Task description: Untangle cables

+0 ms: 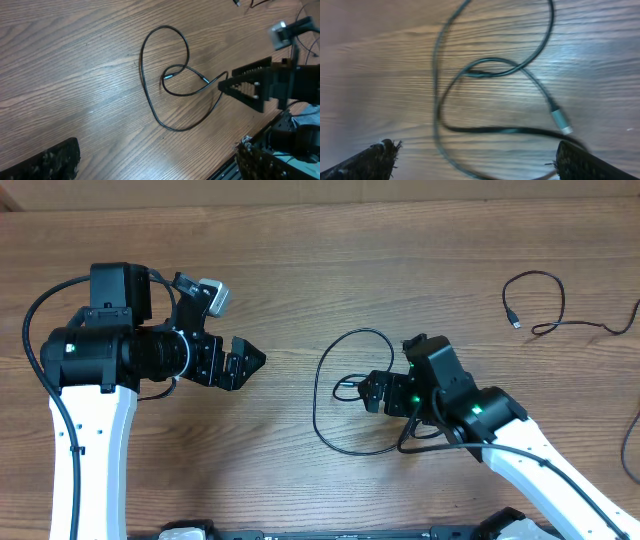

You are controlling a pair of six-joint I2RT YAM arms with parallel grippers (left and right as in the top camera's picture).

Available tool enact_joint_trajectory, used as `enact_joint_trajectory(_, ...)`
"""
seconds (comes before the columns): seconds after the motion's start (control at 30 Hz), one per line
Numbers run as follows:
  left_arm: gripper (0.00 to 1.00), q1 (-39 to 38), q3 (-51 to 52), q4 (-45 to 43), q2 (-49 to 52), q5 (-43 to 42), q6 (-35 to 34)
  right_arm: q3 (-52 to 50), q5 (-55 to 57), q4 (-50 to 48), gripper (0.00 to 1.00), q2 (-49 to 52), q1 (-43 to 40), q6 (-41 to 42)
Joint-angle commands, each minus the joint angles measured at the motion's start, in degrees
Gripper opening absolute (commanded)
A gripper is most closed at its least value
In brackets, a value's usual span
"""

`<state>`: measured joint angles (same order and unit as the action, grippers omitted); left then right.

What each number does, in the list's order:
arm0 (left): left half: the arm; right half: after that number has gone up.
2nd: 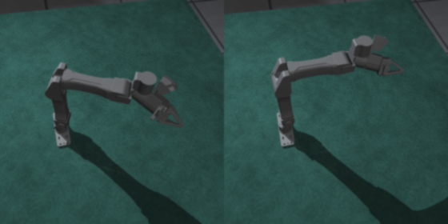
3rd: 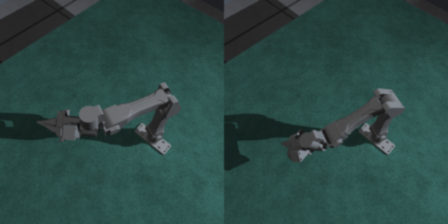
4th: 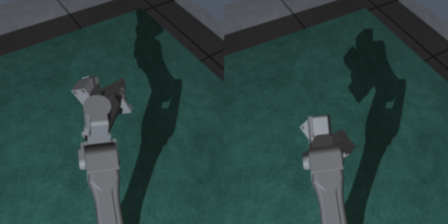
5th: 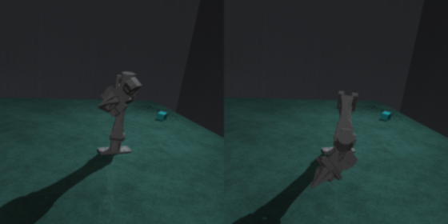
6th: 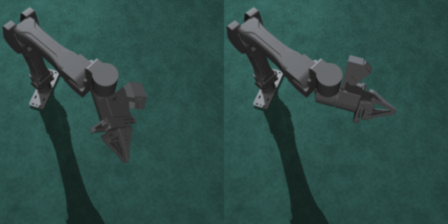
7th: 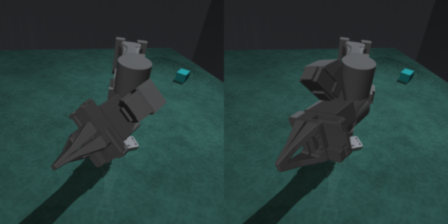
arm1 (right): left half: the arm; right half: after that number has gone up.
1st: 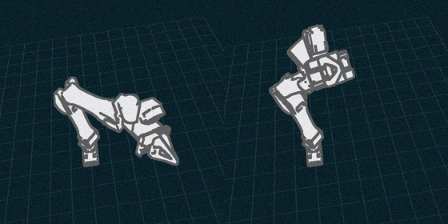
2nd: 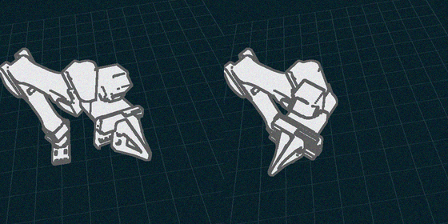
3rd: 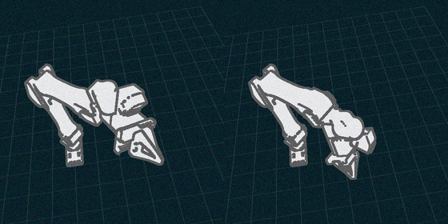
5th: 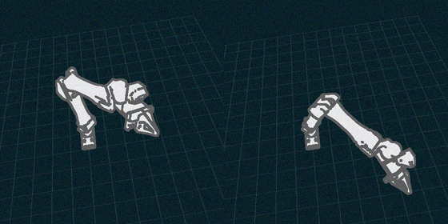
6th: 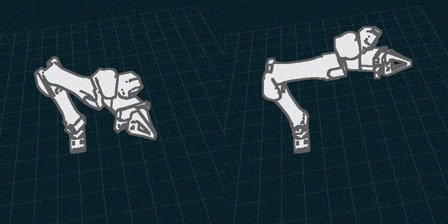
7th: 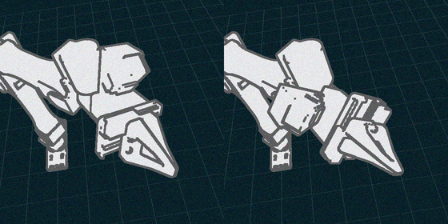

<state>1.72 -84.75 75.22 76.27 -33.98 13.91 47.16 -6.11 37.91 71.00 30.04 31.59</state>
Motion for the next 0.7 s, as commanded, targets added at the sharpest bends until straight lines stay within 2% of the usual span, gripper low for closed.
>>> enact_joint_trajectory(0.0, 0.99, 0.17, -0.85, -0.11, -0.63, -0.02, 1.09, -0.09, 6.91, -0.22, 1.0, 3.1, 0.17, -6.4)
enact_joint_trajectory(0.07, 0.99, 0.17, -0.85, -0.11, -0.63, -0.02, 1.09, -0.09, 7.89, -0.07, 1.0, 4.76, 0.15, -6.08)
enact_joint_trajectory(0.17, 1.0, 0.17, -0.85, -0.11, -0.63, -0.02, 1.09, -0.09, 5.51, 0.04, 1.0, 6.99, 0.17, -0.61)
enact_joint_trajectory(0.27, 1.0, 0.17, -0.85, -0.11, -0.63, -0.02, 1.09, -0.09, 4.94, 1.2, 0.92, 8.63, 0.17, 4.85)
enact_joint_trajectory(0.33, 1.0, 0.17, -0.85, -0.11, -0.63, -0.02, 1.09, -0.09, 4.94, 2.99, 0.94, 9.92, 0.17, 10.19)
enact_joint_trajectory(0.37, 1.0, 0.17, -0.85, -0.11, -0.63, -0.02, 1.09, -0.09, 4.98, 3.58, 1.0, 10.27, 0.15, 11.85)
enact_joint_trajectory(0.4, 1.0, 0.17, -0.85, -0.11, -0.63, -0.02, 1.09, -0.09, 5.2, 3.96, 1.0, 10.49, 0.09, 13.44)
enact_joint_trajectory(0.57, 0.99, 0.17, -0.85, -0.11, -0.63, -0.02, 1.09, 0.04, 6.91, 3.87, 0.97, 10.51, -0.26, 12.92)
enact_joint_trajectory(0.67, 0.99, 0.17, -0.85, -0.11, -0.63, -0.02, 1.09, 0.04, 6.43, 5.77, 1.0, 10.51, -0.26, 13.46)
